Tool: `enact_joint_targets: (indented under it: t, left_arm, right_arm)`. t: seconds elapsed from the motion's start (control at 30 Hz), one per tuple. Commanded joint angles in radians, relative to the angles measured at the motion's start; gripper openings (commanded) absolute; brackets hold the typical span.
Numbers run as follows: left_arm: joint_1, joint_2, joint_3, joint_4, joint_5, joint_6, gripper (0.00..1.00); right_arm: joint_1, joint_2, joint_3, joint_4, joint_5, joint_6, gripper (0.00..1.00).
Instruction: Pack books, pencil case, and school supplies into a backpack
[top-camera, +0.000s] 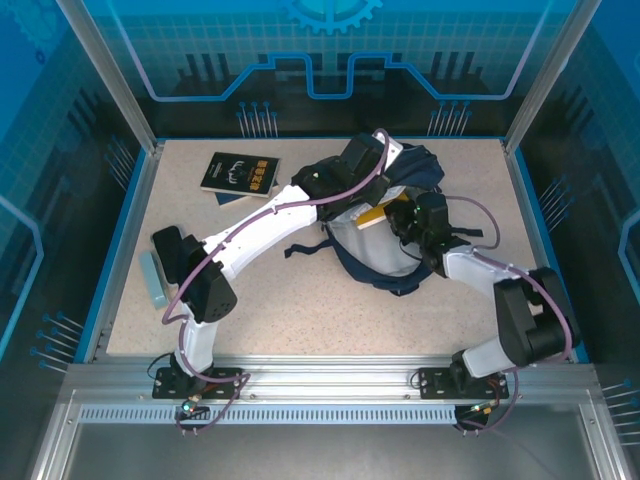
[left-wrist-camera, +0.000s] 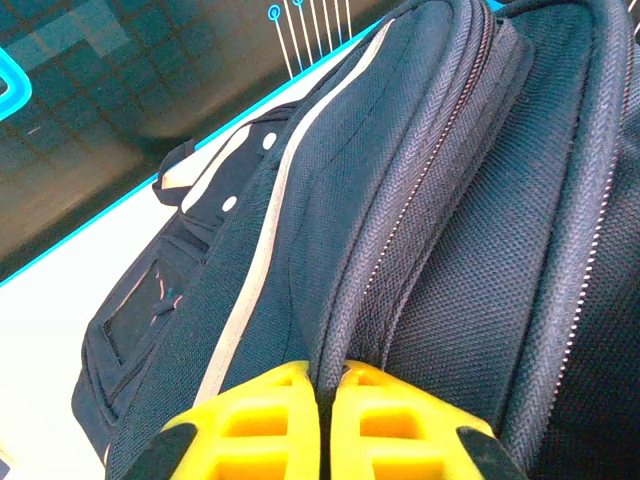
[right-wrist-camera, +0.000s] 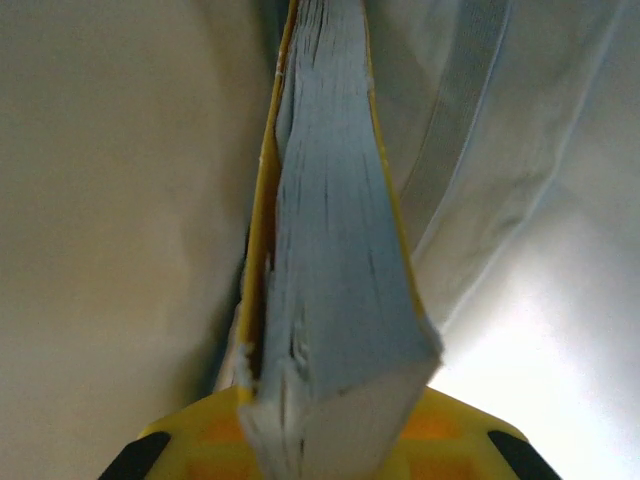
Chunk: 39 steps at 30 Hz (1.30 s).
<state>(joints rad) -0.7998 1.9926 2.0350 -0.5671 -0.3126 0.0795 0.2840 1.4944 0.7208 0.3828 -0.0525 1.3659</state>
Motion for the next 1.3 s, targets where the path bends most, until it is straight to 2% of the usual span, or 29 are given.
enact_joint_targets:
  t: [0.0,0.2,0.3,0.4,0.47,0.57,0.73,0.97,1.1,1.17,1.23,1.27]
  left_arm:
    - [-0.009,-0.057,0.078,0.117,0.011,-0.020,0.00]
    - [-0.007,-0.059,0.066,0.114,0.010,-0.015,0.00]
    - [-0.005,-0.063,0.056,0.117,0.006,-0.016,0.00]
    - [0.008,-0.070,0.036,0.129,0.015,-0.049,0.00]
    - [0.021,-0.071,0.032,0.125,0.023,-0.072,0.00]
    - [0.034,-0.069,0.019,0.123,0.040,-0.091,0.00]
    - [0.058,-0.078,-0.033,0.129,0.057,-0.099,0.00]
    - [0.078,-0.139,-0.232,0.195,0.164,-0.067,0.03]
    - [0.080,-0.201,-0.384,0.223,0.245,-0.096,0.19]
    - [0.083,-0.236,-0.454,0.225,0.276,-0.145,0.38]
    - [0.088,-0.284,-0.524,0.232,0.271,-0.215,0.63]
    - [0.093,-0.304,-0.555,0.238,0.263,-0.241,0.71]
  right_arm:
    - [0.015,0.066,0.072,0.122,0.004,-0.010,0.09]
    - [0.016,0.161,0.122,0.137,-0.012,-0.017,0.21]
    - [0.014,0.172,0.115,0.153,-0.058,-0.013,0.37]
    - [0.012,0.125,0.069,0.158,-0.106,0.020,0.63]
    - [0.011,0.066,0.046,0.094,-0.112,0.021,0.70]
    - [0.006,-0.034,0.032,-0.082,-0.119,0.002,0.72]
    - [0.002,-0.227,-0.072,-0.237,-0.148,-0.068,0.70]
    - [0.002,-0.584,-0.149,-0.664,-0.001,-0.217,0.68]
    - [0.000,-0.730,-0.124,-0.867,0.059,-0.306,0.70]
    - [0.000,-0.770,-0.102,-0.929,0.065,-0.353,0.74]
    - [0.003,-0.795,-0.075,-0.954,0.051,-0.415,0.80]
    - [0.003,-0.800,-0.068,-0.945,0.035,-0.444,0.82]
